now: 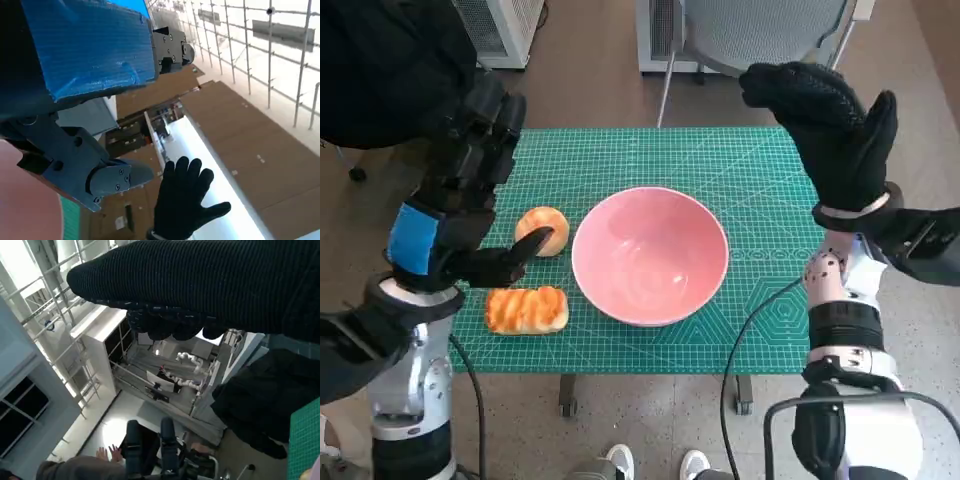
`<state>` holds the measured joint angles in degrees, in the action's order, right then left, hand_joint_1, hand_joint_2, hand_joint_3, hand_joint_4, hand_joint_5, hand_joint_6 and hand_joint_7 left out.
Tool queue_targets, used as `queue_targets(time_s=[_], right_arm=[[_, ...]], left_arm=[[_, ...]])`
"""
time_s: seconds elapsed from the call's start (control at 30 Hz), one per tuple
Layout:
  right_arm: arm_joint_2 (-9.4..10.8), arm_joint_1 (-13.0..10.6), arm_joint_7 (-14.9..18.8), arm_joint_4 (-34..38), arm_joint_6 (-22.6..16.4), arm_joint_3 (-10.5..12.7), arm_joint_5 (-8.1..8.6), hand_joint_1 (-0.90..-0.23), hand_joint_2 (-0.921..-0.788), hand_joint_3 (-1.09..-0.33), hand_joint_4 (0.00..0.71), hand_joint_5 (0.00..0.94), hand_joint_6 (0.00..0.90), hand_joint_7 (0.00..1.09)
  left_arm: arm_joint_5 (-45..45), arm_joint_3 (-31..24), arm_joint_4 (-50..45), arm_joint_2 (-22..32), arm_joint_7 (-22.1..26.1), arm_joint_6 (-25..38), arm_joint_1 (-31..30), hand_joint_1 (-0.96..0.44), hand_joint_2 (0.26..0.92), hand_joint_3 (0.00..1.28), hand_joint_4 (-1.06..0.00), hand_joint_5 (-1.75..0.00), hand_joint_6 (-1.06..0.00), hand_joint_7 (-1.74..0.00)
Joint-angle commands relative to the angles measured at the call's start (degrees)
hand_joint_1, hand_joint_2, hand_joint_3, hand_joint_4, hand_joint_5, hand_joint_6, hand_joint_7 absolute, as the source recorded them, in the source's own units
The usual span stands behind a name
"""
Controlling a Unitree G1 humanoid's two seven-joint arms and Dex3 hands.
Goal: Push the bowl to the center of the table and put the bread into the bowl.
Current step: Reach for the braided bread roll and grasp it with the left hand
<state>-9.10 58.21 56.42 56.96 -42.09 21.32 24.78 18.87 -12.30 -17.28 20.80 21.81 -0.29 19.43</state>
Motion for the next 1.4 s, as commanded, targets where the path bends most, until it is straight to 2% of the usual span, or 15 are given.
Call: queue_targets(time_s=[0.03,0.07,0.1,0.13,0.17,0.27,0.37,0.77,1.0,1.4], right_arm=[[-0.44,-2.55,-1.2,-1.08,-0.02,-0.9,-0.66,-0.737,-0.921,-0.808,0.232,0.0,0.291,0.0],[-0.46,-2.7,-1.48,-1.36,0.1,-1.04,-0.76,-0.738,-0.921,-0.807,0.233,0.001,0.291,0.0],[-0.47,-2.83,-1.71,-1.59,0.19,-1.19,-0.82,-0.739,-0.921,-0.807,0.233,0.001,0.292,0.0],[-0.48,-2.92,-1.86,-1.75,0.25,-1.3,-0.85,-0.739,-0.921,-0.806,0.233,0.001,0.292,0.0],[-0.47,-2.98,-2.06,-1.92,0.31,-1.41,-0.93,-0.74,-0.921,-0.806,0.234,0.001,0.292,0.0],[-0.46,-3.14,-2.46,-2.31,0.38,-1.64,-1.17,-0.743,-0.921,-0.805,0.234,0.001,0.293,0.0],[-0.57,-3.23,-2.77,-2.48,0.49,-1.78,-1.34,-0.748,-0.921,-0.804,0.235,0.001,0.293,0.0],[-1.16,-2.81,-3.68,-1.01,0.63,-2.64,-1.59,-0.748,-0.921,-0.802,0.236,0.001,0.296,0.0],[-1.35,-2.38,-4.03,-0.34,0.82,-3.03,-1.46,-0.744,-0.921,-0.801,0.237,0.001,0.297,0.0],[-1.63,-2.09,-3.86,0.8,1.09,-3.04,-0.9,-0.737,-0.921,-0.805,0.238,0.001,0.298,0.0]], left_arm=[[-2.73,-0.72,-5.93,7.12,1.79,6.01,-3.04,-0.22,0.587,0.58,0.0,0.0,0.0,-0.05],[-7.64,-0.35,-11.49,15.84,4.54,14.55,-4.69,-0.21,0.579,0.56,0.0,0.0,0.0,-0.04],[-11.17,-0.08,-15.64,22.32,6.51,21.0,-5.88,-0.18,0.59,0.43,0.0,0.0,0.0,-0.02],[-13.41,0.12,-18.41,26.46,7.78,25.4,-6.55,-0.16,0.617,0.31,0.0,0.0,0.0,-0.01],[-15.83,1.05,-21.85,31.18,8.79,31.63,-6.39,-0.15,0.626,0.27,0.0,0.0,0.0,-0.01],[-20.64,3.25,-27.48,36.65,8.89,41.23,-6.21,-0.09,0.643,0.14,0.0,0.0,-0.04,-0.02],[-23.09,4.66,-30.02,38.42,9.16,44.39,-7.48,-0.02,0.649,0.08,0.0,0.0,-0.09,-0.04],[-25.77,10.81,-33.89,40.88,9.94,53.43,-6.92,0.09,0.669,0.06,-0.03,-0.01,-0.16,-0.05],[-26.15,14.33,-32.42,42.21,11.53,54.63,-5.73,0.16,0.684,0.06,-0.07,-0.01,-0.18,-0.03],[-28.21,22.28,-27.04,44.12,14.39,54.82,-2.9,0.14,0.693,0.07,-0.09,-0.01,-0.2,-0.02]])
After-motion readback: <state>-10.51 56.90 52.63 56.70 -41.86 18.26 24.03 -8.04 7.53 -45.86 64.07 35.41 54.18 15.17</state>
